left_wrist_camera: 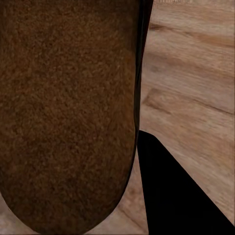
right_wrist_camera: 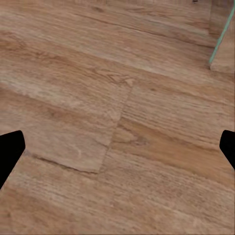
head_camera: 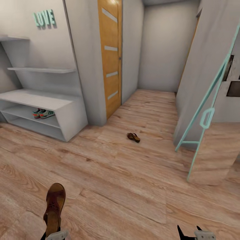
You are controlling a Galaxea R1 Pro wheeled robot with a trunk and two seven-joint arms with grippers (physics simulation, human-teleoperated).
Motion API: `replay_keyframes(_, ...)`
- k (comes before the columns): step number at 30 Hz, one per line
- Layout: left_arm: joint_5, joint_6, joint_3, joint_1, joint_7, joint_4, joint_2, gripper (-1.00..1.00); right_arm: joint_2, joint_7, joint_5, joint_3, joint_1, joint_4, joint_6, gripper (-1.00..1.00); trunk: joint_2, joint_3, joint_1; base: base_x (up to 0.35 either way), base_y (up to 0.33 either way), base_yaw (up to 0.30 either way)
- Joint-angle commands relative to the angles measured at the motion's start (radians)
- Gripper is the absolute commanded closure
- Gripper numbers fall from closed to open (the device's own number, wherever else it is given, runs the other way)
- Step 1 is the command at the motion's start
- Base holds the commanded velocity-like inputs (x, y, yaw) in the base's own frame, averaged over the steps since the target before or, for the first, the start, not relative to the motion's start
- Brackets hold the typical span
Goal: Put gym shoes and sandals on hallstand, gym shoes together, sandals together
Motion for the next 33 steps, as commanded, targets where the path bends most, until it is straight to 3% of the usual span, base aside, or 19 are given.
replay_keyframes(1, -0.002, -0.002, -0.001, -0.001, 0.003, 0.001, 0.000, 1.00, 0.001, 0.009, 0.005, -0.008, -0.001, 0.000, -0.004, -1.00, 0.000, -0.001, 0.000, 0.288, 0.190, 0.000)
replay_keyframes(33, -0.004, -0.002, -0.002, -0.001, 0.003, 0.001, 0.000, 1.00, 0.002, 0.008, 0.004, -0.008, -0.001, -0.001, -0.005, -1.00, 0.000, -0.001, 0.000, 0.335, 0.015, 0.000)
